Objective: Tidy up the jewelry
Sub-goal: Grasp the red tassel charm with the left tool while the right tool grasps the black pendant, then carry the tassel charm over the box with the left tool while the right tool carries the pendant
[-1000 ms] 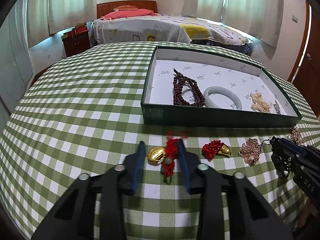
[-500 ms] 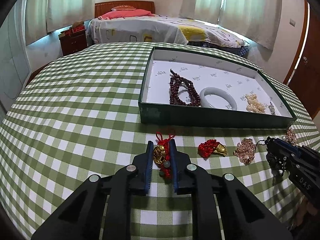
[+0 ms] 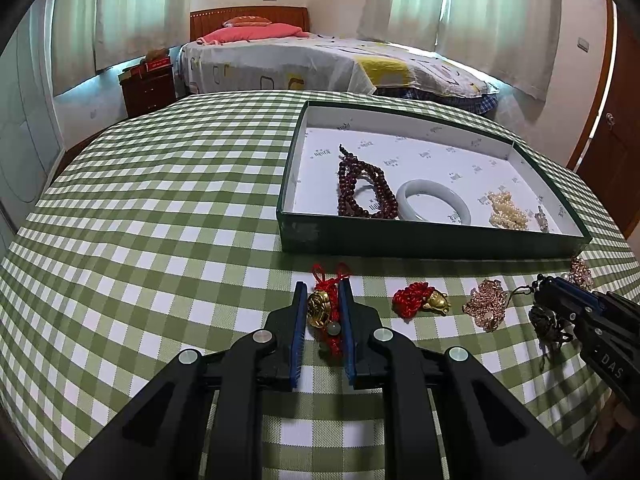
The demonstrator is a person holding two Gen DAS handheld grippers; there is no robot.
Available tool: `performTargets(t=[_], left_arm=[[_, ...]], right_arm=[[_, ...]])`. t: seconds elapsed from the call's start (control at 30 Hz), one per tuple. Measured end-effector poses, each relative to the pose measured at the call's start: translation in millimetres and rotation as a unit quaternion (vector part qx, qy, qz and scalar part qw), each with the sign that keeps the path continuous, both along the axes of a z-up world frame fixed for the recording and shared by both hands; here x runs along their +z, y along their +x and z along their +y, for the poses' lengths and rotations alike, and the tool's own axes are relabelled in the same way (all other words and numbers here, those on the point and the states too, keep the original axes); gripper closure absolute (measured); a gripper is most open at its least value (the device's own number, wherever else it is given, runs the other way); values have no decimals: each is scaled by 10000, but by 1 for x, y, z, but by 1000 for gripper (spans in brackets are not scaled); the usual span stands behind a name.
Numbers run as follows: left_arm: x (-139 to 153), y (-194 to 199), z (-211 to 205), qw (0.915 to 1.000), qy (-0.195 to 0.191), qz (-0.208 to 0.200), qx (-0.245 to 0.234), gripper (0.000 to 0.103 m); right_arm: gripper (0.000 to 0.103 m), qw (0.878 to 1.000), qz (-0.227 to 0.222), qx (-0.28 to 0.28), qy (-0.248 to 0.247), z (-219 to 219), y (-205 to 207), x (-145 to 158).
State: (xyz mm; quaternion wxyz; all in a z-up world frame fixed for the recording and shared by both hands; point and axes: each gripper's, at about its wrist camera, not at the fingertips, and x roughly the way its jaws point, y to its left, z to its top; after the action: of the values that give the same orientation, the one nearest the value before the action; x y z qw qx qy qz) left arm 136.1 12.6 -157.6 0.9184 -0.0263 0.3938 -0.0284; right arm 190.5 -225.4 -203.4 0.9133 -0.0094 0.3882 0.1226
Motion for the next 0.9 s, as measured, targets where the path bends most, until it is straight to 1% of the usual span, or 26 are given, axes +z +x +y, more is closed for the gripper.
performTargets(t=[0.4,0.7,0.9], left_arm=[[10,-6,-2,9999,1,-119,4,86],[29,-14,-5,9994,-60,-322,-56,86],[49,-21,-8,9984,-152,-539,-110,86]], right_arm=[[85,9999,-172,-7,0,-1,-8,13],[85,9989,-469,11,40,1,-18,38],[85,9975,-701,7,75,1,-27,59]])
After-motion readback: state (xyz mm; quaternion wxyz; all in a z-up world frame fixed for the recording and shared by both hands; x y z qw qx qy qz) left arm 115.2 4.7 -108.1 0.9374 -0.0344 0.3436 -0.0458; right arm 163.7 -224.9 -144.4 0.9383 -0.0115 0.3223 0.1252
